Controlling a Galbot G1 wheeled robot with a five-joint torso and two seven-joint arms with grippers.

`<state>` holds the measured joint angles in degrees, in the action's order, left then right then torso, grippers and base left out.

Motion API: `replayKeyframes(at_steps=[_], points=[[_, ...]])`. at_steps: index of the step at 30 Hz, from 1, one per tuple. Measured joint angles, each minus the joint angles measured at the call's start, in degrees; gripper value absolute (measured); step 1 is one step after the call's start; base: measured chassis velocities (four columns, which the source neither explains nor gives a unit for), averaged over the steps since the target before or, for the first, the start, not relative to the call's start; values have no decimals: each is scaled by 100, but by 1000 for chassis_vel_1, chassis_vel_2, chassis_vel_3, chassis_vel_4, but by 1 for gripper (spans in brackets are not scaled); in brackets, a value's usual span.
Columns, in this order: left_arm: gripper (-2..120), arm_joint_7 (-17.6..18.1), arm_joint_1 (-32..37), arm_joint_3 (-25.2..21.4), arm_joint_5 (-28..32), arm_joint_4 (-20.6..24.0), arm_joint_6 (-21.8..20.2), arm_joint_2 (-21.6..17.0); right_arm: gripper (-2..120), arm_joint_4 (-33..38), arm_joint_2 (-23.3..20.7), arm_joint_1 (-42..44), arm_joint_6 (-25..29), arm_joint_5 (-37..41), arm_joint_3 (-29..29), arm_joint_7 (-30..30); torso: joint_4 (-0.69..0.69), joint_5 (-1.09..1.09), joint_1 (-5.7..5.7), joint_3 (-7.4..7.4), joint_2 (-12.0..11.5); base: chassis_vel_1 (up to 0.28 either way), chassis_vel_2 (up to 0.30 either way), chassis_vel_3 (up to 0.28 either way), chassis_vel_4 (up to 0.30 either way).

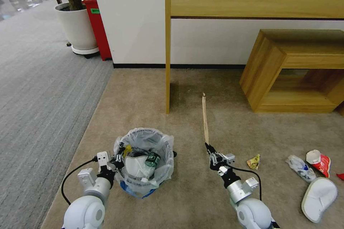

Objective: Pick up the trash bin and place the garbage on the floor into it.

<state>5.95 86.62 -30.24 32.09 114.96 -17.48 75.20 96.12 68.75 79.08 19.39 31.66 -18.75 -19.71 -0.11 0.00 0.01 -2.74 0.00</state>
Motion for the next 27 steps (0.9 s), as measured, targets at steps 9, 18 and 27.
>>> replayKeyframes(at_steps=[9, 18, 27], points=[[3, -77, 39, 108, -150, -17, -2, -34, 0, 456, -259, -54, 156, 127, -147, -1148, 0, 0, 0, 0, 0, 0, 0, 0, 0], [3, -159, 76, 207, -347, -55, -9, -61, 0, 703, -645, -185, -115, 247, -356, -2137, 0, 0, 0, 0, 0, 0, 0, 0, 0], [3, -211, 117, 290, -513, -82, 12, -71, 0, 881, -1043, -318, -392, 403, -407, -2709, 0, 2, 0, 0, 0, 0, 0, 0, 0]])
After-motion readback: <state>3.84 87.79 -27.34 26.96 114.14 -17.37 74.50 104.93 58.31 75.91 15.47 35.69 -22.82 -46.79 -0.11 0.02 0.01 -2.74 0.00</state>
